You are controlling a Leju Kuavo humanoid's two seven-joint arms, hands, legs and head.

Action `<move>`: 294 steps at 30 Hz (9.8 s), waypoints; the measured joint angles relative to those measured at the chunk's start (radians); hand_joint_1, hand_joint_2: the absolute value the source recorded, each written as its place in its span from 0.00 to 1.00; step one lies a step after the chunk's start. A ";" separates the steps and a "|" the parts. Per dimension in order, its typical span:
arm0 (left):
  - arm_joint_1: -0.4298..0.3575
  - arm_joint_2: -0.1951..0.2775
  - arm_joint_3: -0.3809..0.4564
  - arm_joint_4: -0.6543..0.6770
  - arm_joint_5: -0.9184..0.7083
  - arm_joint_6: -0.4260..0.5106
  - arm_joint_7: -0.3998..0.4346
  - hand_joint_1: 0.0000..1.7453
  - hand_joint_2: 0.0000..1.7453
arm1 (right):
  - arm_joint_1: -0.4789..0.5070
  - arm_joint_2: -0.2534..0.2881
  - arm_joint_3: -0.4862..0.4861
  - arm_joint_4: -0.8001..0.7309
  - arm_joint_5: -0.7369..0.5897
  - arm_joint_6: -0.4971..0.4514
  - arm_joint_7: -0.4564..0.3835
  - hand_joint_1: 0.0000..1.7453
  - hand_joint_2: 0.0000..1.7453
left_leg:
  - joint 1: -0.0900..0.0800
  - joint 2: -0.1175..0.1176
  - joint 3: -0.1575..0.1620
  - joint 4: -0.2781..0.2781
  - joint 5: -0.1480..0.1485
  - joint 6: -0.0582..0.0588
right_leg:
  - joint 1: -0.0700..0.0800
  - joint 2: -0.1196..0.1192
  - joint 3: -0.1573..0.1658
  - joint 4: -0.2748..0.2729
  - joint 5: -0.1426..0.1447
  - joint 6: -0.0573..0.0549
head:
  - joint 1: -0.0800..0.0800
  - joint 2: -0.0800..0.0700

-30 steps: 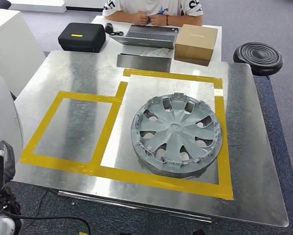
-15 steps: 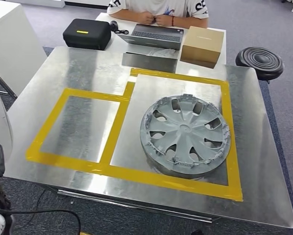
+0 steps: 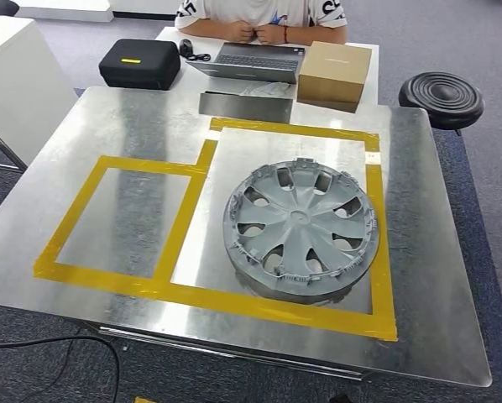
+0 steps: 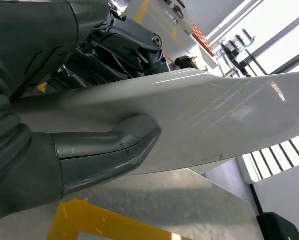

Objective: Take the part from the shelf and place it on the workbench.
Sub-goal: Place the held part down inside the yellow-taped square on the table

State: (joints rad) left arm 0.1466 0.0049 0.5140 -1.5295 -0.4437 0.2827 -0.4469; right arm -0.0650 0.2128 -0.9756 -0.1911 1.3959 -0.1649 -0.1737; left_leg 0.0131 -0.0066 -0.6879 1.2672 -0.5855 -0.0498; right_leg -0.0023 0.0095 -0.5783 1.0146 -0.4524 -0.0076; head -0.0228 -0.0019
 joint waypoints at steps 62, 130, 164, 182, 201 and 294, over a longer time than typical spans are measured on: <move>-0.087 0.025 -0.227 0.109 -0.008 -0.058 -0.093 1.00 1.00 | -0.006 -0.014 0.005 0.000 0.020 0.011 -0.018 0.00 1.00 | -0.002 0.000 -0.014 0.004 0.024 0.001 | 0.000 0.000 -0.002 0.001 0.002 0.003 | -0.003 0.000; -0.167 0.072 -0.221 0.298 0.035 -0.041 -0.111 1.00 1.00 | -0.005 -0.024 0.016 0.000 0.037 0.020 -0.015 0.00 0.00 | -0.001 0.000 0.113 -0.266 0.146 0.014 | 0.005 0.003 -0.010 0.005 0.005 0.012 | 0.000 0.000; -0.243 0.130 -0.155 0.438 0.083 -0.113 -0.105 0.80 1.00 | -0.006 -0.025 0.023 0.000 0.054 0.029 -0.015 0.00 0.00 | -0.001 -0.001 0.111 -0.282 0.147 0.029 | 0.006 0.002 -0.016 0.008 -0.001 0.028 | -0.002 0.000; -0.346 0.221 -0.096 0.661 0.059 -0.128 -0.180 0.88 1.00 | -0.010 -0.029 0.039 0.000 0.065 0.033 -0.016 0.00 0.00 | 0.002 0.001 0.078 -0.193 0.086 0.003 | 0.000 0.001 -0.017 0.004 0.010 0.003 | 0.002 0.000; -0.301 0.157 -0.127 0.548 0.022 -0.131 -0.203 0.89 1.00 | -0.008 -0.030 0.041 0.000 0.066 0.034 -0.018 0.00 0.00 | 0.003 0.001 0.109 -0.279 0.149 0.047 | 0.000 -0.002 -0.163 0.306 -0.126 0.049 | 0.007 0.000; -0.260 0.107 -0.223 0.477 -0.035 -0.081 -0.228 0.91 1.00 | -0.008 -0.037 0.049 0.000 0.070 0.051 -0.018 0.00 0.00 | 0.001 -0.003 0.108 -0.277 0.149 0.052 | -0.002 -0.001 -0.165 0.301 -0.116 0.051 | 0.001 0.000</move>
State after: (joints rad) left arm -0.1138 0.1121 0.2912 -1.0524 -0.4791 0.2013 -0.6749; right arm -0.0729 0.1755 -0.9271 -0.1908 1.4662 -0.1142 -0.1915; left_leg 0.0143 -0.0100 -0.5801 0.9907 -0.4369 0.0023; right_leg -0.0039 0.0080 -0.7429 1.3153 -0.5680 0.0433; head -0.0217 -0.0019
